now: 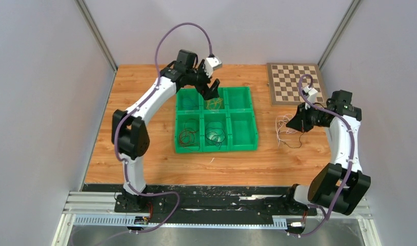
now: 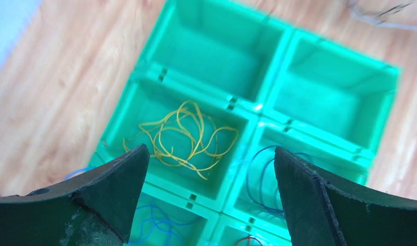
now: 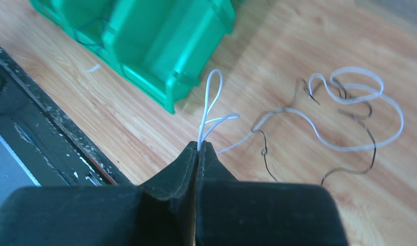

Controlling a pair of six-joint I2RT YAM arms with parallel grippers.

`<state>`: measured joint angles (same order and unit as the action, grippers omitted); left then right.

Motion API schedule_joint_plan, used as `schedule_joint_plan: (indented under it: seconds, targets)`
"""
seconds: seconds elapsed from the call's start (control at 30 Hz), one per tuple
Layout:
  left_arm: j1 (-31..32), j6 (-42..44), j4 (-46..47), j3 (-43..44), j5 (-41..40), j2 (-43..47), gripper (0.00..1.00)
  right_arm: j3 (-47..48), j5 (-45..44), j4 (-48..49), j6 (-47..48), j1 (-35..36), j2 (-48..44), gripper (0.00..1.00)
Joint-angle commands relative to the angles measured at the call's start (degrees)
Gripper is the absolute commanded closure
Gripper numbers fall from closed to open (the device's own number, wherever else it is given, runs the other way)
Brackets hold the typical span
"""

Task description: Untangle the cables

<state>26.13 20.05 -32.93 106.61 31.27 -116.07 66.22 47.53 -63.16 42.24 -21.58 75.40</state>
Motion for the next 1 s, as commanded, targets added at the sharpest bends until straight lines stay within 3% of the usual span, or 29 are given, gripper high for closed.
schedule_joint_plan:
  seconds: [0.0,0.1,0.33,0.5,0.63,0.67,0.73,0.77,0.83,0.97]
  targets:
    - [0.4,-0.4,4.2,-4.1,11.7,14.4,0.0,5.6,13.5,-3.9,4.4,0.5,-3.7,1.0]
    - [2.4,-9.1,14.9,-11.4,18.9,19.9,0.0,8.1,17.9,-4.4,1.8,2.6,-5.4,1.0]
    - [14.1,-30.9,43.8,-24.2,18.2,22.2,0.0,12.7,22.6,1.6,-9.8,7.6,-9.0,1.0]
    - [22.1,-40.8,52.4,-22.6,10.1,16.7,0.0,13.1,22.8,4.8,-14.9,10.3,-11.5,1.0]
    - [25.1,-41.0,53.7,-19.5,7.4,11.3,0.0,13.5,23.6,5.6,-17.0,10.4,-12.7,1.0]
    - [25.6,-41.1,53.9,-19.1,7.0,10.6,0.04,13.6,23.6,5.6,-17.5,10.4,-12.9,1.0]
    - [25.7,-42.6,54.8,-17.7,7.7,8.7,0.29,13.5,22.7,5.5,-17.9,10.3,-13.3,1.0]
    - [25.8,-43.0,54.3,-16.6,7.7,8.0,0.58,13.3,21.8,5.5,-17.9,10.3,-13.4,1.0]
    - [25.7,-42.9,53.4,-16.3,6.1,8.0,0.94,12.8,20.7,5.5,-17.3,9.3,-13.6,1.0]
    - [25.4,-42.5,53.2,-16.8,4.6,9.1,1.0,12.0,19.6,5.5,-15.2,7.3,-13.6,0.97]
